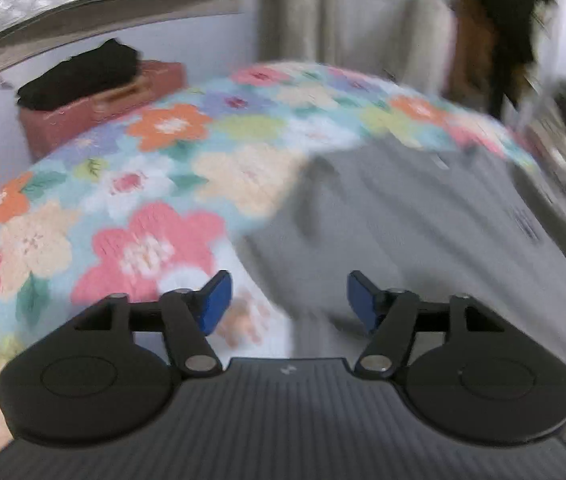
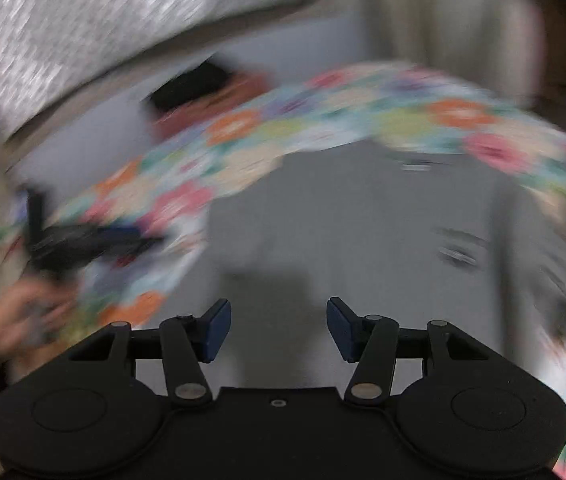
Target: Fold clothes
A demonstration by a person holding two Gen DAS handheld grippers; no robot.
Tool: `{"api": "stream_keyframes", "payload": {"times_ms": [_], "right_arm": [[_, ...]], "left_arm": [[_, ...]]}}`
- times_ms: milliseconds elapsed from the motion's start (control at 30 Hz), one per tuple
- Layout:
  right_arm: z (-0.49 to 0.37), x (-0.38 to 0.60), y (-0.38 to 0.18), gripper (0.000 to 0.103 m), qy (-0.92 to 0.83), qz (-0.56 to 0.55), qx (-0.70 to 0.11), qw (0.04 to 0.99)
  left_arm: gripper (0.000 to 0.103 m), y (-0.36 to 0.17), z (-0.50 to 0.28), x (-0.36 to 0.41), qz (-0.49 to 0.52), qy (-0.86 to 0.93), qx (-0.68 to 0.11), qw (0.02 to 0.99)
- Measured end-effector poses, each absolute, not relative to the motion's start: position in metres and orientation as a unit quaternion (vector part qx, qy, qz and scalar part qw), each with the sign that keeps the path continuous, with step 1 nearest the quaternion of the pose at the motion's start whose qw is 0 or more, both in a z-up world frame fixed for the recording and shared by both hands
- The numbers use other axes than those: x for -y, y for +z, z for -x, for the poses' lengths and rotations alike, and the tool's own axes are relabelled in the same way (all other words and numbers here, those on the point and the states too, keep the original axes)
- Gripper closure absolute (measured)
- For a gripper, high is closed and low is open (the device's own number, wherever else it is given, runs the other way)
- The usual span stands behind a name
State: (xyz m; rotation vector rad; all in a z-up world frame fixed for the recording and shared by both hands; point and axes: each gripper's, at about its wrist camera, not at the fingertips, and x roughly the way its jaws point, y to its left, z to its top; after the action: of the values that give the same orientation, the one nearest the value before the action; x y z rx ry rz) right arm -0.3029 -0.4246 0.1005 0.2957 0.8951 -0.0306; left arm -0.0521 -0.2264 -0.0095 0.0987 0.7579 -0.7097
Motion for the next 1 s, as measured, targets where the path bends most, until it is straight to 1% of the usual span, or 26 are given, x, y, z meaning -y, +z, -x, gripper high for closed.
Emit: {"api": "stream_keyframes", "payload": {"times_ms": [33,100,167,200,233,267,333,400,433,467,500,533,567,600,633,700,800,933,1000], "right_arm": [[0.278,0.423,0.105,0.044,0.003,-0.123,-0.462,0.878],[0.238,0.422,0.103,0.043,0.013,-0.090,-0.500,0.861],[0.211,0.421,0.087,0.043,0.018,-0.059,-0.504,0.862],[0.198,0.420,0.079,0.043,0.021,-0.043,-0.504,0.863],[0.188,0.418,0.068,0.043,0.020,-0.040,-0.499,0.865],[0.180,0.415,0.057,0.043,0.018,-0.042,-0.493,0.869],[0.168,0.412,0.035,0.044,0.015,-0.055,-0.479,0.876],[0.164,0.410,0.013,0.043,0.015,-0.083,-0.464,0.882],[0.160,0.408,0.003,0.044,0.019,-0.086,-0.467,0.880],[0.156,0.405,-0.007,0.044,0.024,-0.084,-0.472,0.877],[0.151,0.402,-0.018,0.044,0.029,-0.082,-0.478,0.874],[0.145,0.399,-0.025,0.044,0.033,-0.073,-0.486,0.870],[0.141,0.398,-0.028,0.044,0.031,-0.061,-0.487,0.871],[0.137,0.397,-0.031,0.043,0.027,-0.049,-0.486,0.872],[0.133,0.398,-0.031,0.043,0.026,-0.047,-0.485,0.873],[0.127,0.406,-0.030,0.043,0.032,-0.068,-0.476,0.876],[0.119,0.419,-0.028,0.043,0.040,-0.108,-0.457,0.882],[0.107,0.433,-0.032,0.043,0.048,-0.159,-0.435,0.885],[0.099,0.436,-0.035,0.043,0.047,-0.172,-0.431,0.884]], "left_arm": [[0.029,-0.019,0.032,0.226,-0.016,-0.341,-0.393,0.854],[0.029,-0.046,0.002,0.214,0.075,-0.350,-0.448,0.819],[0.029,-0.074,-0.016,0.204,0.169,-0.362,-0.491,0.774],[0.029,-0.088,-0.022,0.204,0.200,-0.372,-0.512,0.748],[0.029,-0.100,-0.026,0.208,0.204,-0.386,-0.532,0.726],[0.029,-0.106,-0.027,0.214,0.183,-0.397,-0.537,0.721],[0.029,-0.103,-0.025,0.220,0.156,-0.405,-0.521,0.735],[0.028,-0.097,-0.026,0.222,0.167,-0.383,-0.504,0.756],[0.025,-0.098,-0.030,0.227,0.170,-0.374,-0.500,0.762],[0.026,-0.101,-0.034,0.234,0.169,-0.368,-0.497,0.767],[0.028,-0.103,-0.039,0.241,0.167,-0.362,-0.495,0.772],[0.035,-0.104,-0.043,0.244,0.174,-0.352,-0.491,0.777],[0.055,-0.104,-0.047,0.245,0.185,-0.342,-0.487,0.782],[0.070,-0.104,-0.053,0.246,0.198,-0.336,-0.486,0.783],[0.100,-0.102,-0.058,0.247,0.203,-0.331,-0.485,0.784],[0.099,-0.097,-0.069,0.249,0.204,-0.318,-0.477,0.794],[0.099,-0.080,-0.080,0.243,0.205,-0.298,-0.441,0.822],[0.099,-0.054,-0.096,0.229,0.203,-0.247,-0.369,0.872],[0.091,-0.048,-0.100,0.219,0.220,-0.205,-0.345,0.889]]}}
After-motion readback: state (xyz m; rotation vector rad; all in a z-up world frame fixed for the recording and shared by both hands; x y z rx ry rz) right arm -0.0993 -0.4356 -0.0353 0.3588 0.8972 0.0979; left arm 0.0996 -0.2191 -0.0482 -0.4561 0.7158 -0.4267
